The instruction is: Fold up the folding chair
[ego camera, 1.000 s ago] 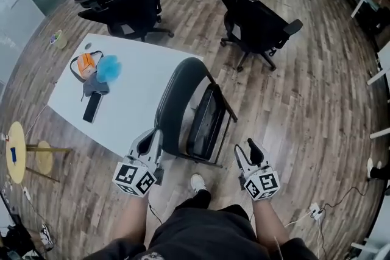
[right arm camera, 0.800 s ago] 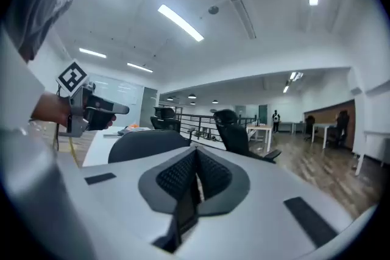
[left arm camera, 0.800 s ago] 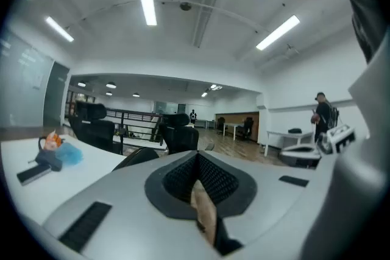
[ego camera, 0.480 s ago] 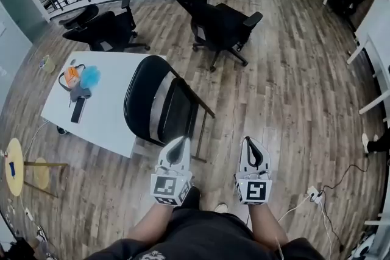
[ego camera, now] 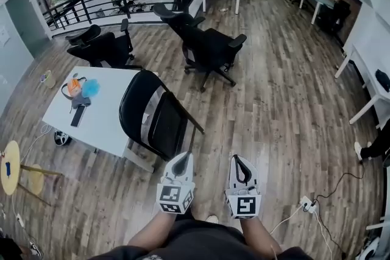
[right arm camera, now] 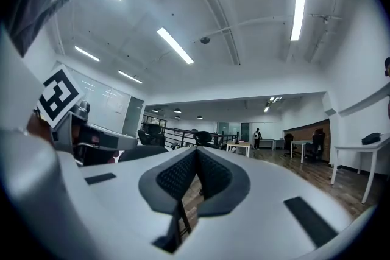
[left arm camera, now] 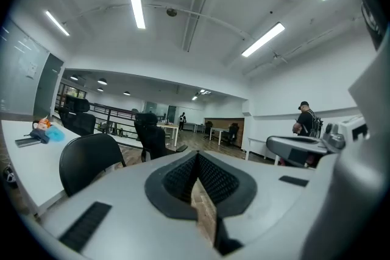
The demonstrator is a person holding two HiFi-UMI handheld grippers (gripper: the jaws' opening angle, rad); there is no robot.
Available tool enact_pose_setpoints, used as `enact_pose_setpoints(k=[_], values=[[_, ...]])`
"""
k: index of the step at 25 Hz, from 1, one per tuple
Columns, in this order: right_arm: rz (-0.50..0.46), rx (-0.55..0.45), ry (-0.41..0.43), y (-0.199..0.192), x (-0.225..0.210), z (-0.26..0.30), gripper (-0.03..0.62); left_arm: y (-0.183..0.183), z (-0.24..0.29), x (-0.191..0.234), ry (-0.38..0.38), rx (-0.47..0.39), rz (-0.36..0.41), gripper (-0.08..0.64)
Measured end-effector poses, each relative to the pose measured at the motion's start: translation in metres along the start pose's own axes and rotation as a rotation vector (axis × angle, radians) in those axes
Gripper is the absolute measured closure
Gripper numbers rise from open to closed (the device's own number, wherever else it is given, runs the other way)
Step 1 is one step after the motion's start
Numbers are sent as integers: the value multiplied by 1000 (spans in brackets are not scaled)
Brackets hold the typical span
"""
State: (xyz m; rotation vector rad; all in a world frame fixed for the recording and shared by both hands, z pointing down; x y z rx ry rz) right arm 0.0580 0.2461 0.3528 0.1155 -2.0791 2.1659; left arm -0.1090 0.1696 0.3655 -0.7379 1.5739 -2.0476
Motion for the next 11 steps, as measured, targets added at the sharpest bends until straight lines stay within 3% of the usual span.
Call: enact_pose_setpoints(k=[4,11], values=[[-13,-10,18,5,6,-21,578,-4,-18,-19,-7,3,12,554],[2,-7,-24,-7,-7,-55,578,-5,-35,-50,-23,-19,39,554]])
Point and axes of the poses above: the fingertips, and each gripper's own axes: z forward along the fingers, x to its left, y out of its top, the point moved 6 cm from there along -z, backward along the fingers, and after that the axes turned 6 degrees about x, right-handed, at the moved point
